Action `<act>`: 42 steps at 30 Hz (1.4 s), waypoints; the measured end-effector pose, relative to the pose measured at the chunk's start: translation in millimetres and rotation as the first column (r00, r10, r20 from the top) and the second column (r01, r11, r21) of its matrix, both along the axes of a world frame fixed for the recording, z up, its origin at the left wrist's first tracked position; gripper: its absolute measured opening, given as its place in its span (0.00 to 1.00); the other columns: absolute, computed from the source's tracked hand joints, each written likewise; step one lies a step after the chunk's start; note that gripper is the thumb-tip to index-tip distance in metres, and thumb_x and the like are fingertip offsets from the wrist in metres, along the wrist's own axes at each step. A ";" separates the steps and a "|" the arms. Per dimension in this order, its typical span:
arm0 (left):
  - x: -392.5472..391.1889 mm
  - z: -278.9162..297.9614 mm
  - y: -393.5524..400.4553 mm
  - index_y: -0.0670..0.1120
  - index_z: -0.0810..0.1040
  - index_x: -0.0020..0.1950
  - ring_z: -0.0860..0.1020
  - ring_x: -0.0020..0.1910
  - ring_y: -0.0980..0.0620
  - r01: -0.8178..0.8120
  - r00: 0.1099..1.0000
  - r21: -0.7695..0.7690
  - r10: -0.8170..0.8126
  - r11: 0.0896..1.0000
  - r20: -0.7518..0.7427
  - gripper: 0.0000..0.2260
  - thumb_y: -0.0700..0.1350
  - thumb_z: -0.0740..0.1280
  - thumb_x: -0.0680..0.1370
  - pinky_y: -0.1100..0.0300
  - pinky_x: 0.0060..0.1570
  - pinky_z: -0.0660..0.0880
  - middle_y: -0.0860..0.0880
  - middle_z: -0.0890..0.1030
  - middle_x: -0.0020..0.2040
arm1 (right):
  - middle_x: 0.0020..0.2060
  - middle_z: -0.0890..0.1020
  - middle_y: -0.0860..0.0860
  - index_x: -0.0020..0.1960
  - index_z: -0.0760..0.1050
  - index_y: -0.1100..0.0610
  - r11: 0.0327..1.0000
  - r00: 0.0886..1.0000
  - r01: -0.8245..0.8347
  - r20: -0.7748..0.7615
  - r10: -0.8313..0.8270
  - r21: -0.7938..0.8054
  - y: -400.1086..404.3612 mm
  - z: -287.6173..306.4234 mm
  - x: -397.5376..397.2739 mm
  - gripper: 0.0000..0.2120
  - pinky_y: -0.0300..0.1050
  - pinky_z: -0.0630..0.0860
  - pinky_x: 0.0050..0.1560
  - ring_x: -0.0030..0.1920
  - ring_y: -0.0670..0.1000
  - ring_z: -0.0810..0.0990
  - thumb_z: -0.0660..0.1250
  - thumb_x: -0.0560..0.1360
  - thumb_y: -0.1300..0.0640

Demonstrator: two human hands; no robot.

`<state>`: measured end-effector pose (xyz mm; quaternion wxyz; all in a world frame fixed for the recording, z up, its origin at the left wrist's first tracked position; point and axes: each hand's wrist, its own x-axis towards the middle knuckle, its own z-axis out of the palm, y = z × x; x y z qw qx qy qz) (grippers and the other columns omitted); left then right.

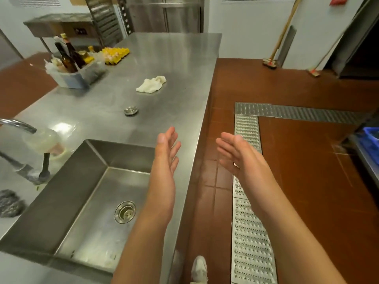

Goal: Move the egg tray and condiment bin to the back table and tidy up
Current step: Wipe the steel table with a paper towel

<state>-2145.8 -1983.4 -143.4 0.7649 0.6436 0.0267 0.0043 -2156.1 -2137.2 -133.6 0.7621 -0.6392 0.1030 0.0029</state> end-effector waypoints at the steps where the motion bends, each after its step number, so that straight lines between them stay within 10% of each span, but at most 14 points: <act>1: 17.5 -1.5 -1.6 0.59 0.67 0.74 0.71 0.68 0.64 0.010 1.000 -0.012 -0.010 1.000 0.011 0.31 0.68 0.49 0.74 0.51 0.75 0.59 0.60 0.72 0.71 | 0.64 0.80 0.48 0.69 0.72 0.53 1.000 1.000 0.018 0.018 -0.017 -0.025 -3.1 1.8 14.5 0.19 0.50 0.72 0.69 0.65 0.45 0.77 0.56 0.82 0.48; 15: 179.1 10.6 -95.0 0.58 0.67 0.74 0.71 0.68 0.63 0.169 0.985 0.003 -0.169 0.986 0.024 0.33 0.69 0.49 0.73 0.52 0.74 0.61 0.60 0.71 0.72 | 0.62 0.80 0.43 0.68 0.74 0.48 0.988 0.991 0.126 0.061 -0.121 -0.086 -84.0 9.3 147.6 0.25 0.48 0.72 0.69 0.63 0.39 0.77 0.60 0.76 0.39; 33: 329.7 30.5 -172.7 0.62 0.70 0.70 0.73 0.66 0.64 -0.120 0.986 0.090 0.109 0.989 0.123 0.26 0.69 0.54 0.75 0.50 0.73 0.63 0.63 0.75 0.67 | 0.63 0.80 0.49 0.69 0.73 0.54 0.993 0.991 -0.090 0.110 0.082 0.077 -169.4 22.4 334.9 0.21 0.49 0.72 0.68 0.65 0.46 0.77 0.56 0.80 0.48; 42: 440.2 6.0 -170.8 0.63 0.70 0.68 0.73 0.66 0.64 -0.179 0.982 0.013 0.178 0.984 0.062 0.30 0.71 0.54 0.69 0.51 0.74 0.63 0.61 0.75 0.68 | 0.61 0.82 0.44 0.62 0.77 0.47 0.985 0.982 -0.170 0.094 0.167 0.027 -176.2 14.8 445.0 0.25 0.27 0.76 0.48 0.61 0.40 0.79 0.67 0.69 0.37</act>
